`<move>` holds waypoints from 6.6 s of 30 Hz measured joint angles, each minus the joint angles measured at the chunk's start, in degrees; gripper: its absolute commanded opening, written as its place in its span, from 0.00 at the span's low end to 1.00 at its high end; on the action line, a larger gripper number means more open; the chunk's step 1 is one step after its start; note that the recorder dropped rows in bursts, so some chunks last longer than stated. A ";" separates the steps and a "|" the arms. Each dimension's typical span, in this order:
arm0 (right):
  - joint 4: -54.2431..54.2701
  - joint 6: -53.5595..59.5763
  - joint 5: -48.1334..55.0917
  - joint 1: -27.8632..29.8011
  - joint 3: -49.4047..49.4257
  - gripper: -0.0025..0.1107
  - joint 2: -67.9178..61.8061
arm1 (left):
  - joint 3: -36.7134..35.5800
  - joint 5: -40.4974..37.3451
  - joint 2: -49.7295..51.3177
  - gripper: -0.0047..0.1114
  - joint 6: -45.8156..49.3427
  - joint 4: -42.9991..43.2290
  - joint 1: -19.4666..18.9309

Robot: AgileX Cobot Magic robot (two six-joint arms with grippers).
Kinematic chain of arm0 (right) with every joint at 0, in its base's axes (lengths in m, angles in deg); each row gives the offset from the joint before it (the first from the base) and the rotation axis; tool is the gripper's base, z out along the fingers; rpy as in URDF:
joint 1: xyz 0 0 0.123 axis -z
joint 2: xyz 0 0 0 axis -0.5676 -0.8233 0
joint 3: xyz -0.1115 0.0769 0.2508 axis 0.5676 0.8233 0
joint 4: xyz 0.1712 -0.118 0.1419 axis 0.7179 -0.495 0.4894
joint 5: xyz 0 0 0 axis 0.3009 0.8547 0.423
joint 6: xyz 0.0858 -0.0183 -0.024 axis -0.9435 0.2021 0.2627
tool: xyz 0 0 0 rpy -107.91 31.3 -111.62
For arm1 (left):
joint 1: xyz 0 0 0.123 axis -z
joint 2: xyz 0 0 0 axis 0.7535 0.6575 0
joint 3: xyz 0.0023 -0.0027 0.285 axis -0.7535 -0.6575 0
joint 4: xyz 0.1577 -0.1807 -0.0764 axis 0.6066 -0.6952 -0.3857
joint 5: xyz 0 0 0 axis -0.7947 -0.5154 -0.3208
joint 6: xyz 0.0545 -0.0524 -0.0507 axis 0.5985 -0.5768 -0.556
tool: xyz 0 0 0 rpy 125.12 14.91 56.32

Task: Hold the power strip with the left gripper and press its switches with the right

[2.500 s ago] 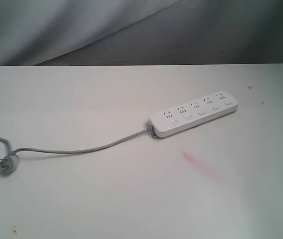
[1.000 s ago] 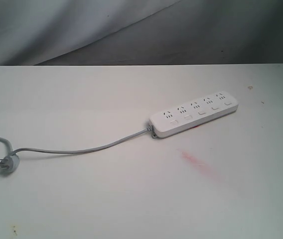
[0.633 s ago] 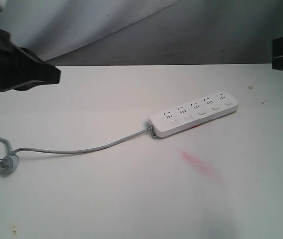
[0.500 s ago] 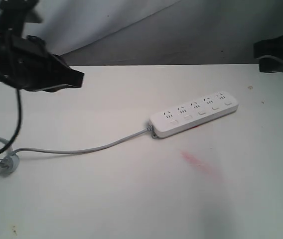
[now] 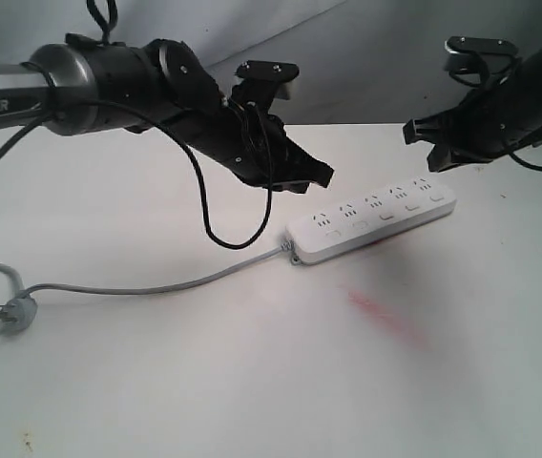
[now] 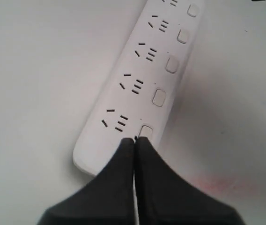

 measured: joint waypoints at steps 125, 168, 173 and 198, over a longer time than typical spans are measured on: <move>-7.60 -8.01 -19.64 -0.30 1.32 0.02 -10.57 | 5.60 -2.45 11.13 0.04 -2.32 -0.87 0.00; -24.87 -20.86 -16.51 -7.33 1.32 0.02 -10.86 | 5.60 -2.45 11.13 0.04 -2.32 -0.87 0.00; -24.97 -20.86 -18.20 -7.33 1.32 0.02 -10.95 | 5.60 -2.45 11.13 0.04 -2.32 -0.87 0.00; -24.88 -21.33 -19.47 -7.33 1.22 0.02 -12.09 | 5.60 -2.45 11.13 0.04 -2.32 -0.87 0.00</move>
